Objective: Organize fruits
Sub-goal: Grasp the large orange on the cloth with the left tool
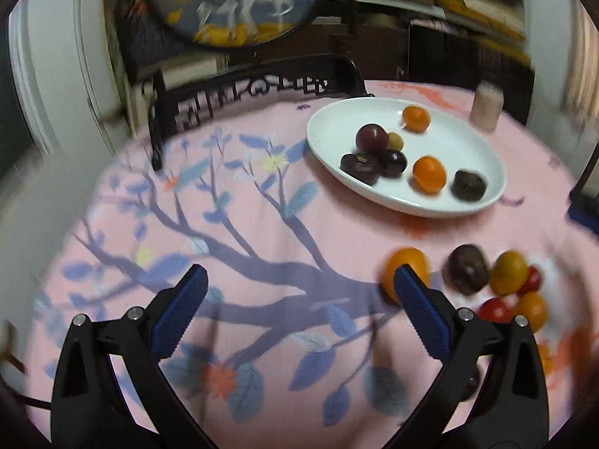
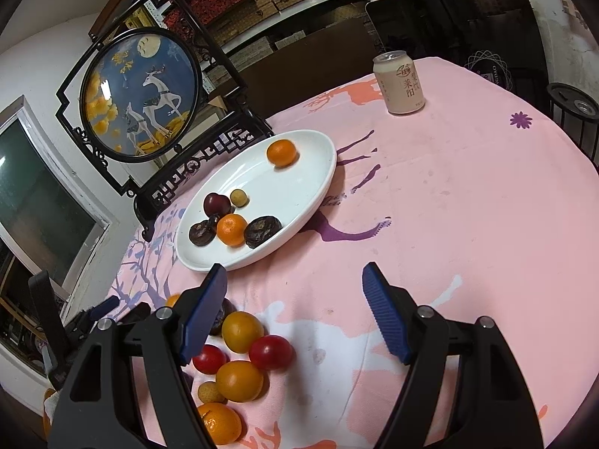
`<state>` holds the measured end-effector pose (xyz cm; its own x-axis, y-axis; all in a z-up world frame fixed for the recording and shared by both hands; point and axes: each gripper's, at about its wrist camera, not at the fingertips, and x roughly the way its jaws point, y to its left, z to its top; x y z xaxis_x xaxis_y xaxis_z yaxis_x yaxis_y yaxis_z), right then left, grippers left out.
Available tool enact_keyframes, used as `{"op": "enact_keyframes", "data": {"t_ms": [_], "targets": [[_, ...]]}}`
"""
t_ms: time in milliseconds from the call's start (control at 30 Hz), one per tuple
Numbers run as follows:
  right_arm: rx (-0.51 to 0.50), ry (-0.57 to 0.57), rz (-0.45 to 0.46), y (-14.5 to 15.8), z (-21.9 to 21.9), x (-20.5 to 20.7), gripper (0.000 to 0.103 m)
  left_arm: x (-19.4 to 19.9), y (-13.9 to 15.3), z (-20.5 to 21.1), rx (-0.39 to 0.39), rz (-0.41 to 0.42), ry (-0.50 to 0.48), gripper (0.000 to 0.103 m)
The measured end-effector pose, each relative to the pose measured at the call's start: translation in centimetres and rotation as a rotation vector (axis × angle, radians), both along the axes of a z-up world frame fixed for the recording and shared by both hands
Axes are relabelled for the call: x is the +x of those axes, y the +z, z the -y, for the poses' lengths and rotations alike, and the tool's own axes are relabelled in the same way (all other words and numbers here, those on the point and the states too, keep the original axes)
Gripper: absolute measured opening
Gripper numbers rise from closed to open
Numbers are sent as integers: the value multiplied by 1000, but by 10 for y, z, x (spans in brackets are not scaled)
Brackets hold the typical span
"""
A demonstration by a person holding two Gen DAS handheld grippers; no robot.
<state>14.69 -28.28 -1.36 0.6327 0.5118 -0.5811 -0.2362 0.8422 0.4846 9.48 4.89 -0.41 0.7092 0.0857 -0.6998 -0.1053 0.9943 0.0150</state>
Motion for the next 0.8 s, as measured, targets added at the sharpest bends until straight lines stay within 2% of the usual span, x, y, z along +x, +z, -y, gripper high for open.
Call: {"op": "enact_keyframes", "data": {"t_ms": [33, 67, 100, 167, 233, 300, 633, 800], "targets": [[-1, 1, 0, 0, 0, 0, 75, -1, 0, -2, -44, -2, -16, 101], [-3, 1, 0, 0, 0, 0, 75, -1, -1, 1, -51, -4, -35, 101], [-4, -1, 0, 0, 0, 1, 75, -2, -1, 6, -34, -5, -47, 101], [-5, -5, -5, -1, 0, 1, 75, -2, -4, 24, 56, 1, -67, 101], [-9, -3, -9, -1, 0, 2, 75, -2, -8, 35, 112, 1, -88, 101], [-11, 1, -11, -2, -2, 2, 75, -1, -9, 40, 128, -4, -100, 101], [-36, 32, -22, -4, -9, 1, 75, 10, -13, 44, 107, -3, -116, 100], [-52, 64, -38, -6, -15, 2, 75, 18, -20, 54, 106, -35, -170, 91]]}}
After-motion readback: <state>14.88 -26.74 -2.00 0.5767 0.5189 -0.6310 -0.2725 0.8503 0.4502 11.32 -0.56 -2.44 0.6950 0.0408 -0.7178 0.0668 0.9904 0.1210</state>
